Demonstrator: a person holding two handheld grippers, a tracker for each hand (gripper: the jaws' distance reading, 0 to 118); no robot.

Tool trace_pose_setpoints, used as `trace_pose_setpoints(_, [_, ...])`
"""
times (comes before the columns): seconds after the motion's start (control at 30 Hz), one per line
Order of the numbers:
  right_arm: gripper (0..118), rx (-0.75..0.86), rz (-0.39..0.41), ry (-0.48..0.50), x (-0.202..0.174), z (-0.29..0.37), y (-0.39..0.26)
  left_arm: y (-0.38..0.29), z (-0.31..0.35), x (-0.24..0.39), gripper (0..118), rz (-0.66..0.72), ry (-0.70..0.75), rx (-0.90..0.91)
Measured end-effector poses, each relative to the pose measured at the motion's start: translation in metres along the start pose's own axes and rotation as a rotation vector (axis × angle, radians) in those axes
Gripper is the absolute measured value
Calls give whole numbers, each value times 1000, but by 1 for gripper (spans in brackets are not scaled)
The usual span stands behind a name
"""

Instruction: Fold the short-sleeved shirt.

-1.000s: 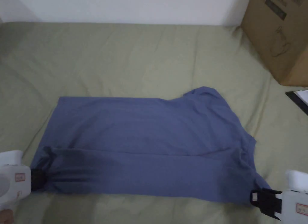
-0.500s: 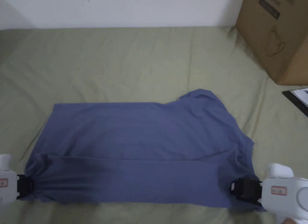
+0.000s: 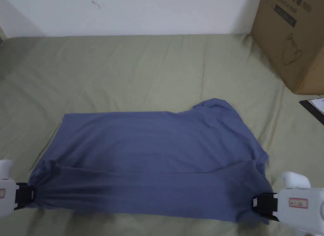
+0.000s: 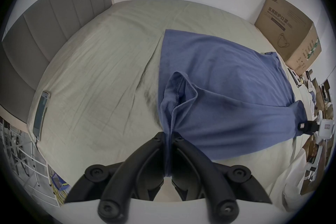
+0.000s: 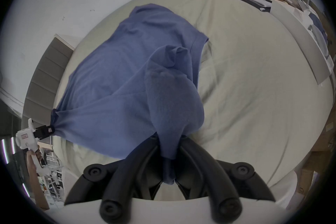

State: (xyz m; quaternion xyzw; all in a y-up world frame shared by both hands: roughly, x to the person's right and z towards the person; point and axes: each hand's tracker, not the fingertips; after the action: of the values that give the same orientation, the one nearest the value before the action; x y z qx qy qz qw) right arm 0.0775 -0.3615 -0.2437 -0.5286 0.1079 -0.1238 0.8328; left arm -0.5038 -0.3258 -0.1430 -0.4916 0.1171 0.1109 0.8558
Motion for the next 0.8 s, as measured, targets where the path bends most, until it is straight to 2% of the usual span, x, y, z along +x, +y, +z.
trace_pose_setpoints(0.27, [9, -12, 37, -10, 7, 48, -42, -54, 42, -20, 4, -45, 53, -20])
trace_pose_setpoints(0.37, [9, -91, -21, 24, 17, 47, -68, -81, 43, -31, 4, 0, 44, -66])
trace_pose_setpoints(0.53, [9, -115, -5, -17, 15, 29, -83, -101, 29, -30, 4, 9, 36, -98])
trace_pose_setpoints(0.57, [14, -106, -2, -19, 15, 29, -81, -101, 27, -31, 4, 22, 35, -96])
trace_pose_setpoints(0.6, [33, -109, 1, -24, 14, 30, -77, -99, 27, -33, 4, 39, 34, -86])
trace_pose_setpoints(0.63, [72, -105, 10, -35, 13, 33, -73, -98, 28, -35, 10, 50, 15, -66])
trace_pose_setpoints(0.67, [99, -85, 23, -44, 14, 35, -72, -95, 30, -37, 30, 67, 9, -51])
trace_pose_setpoints(0.7, [107, -66, 34, -54, 15, 39, -69, -92, 34, -38, 62, 81, 8, -41])
trace_pose_setpoints(0.73, [102, -36, 33, -64, 16, 45, -65, -89, 37, -39, 95, 100, 12, -29])
trace_pose_setpoints(0.77, [100, 2, 23, -67, 18, 54, -61, -85, 41, -39, 102, 100, 17, -26])
trace_pose_setpoints(0.8, [100, 4, 16, -49, 20, 58, -55, -81, 47, -39, 102, 108, 7, 2])
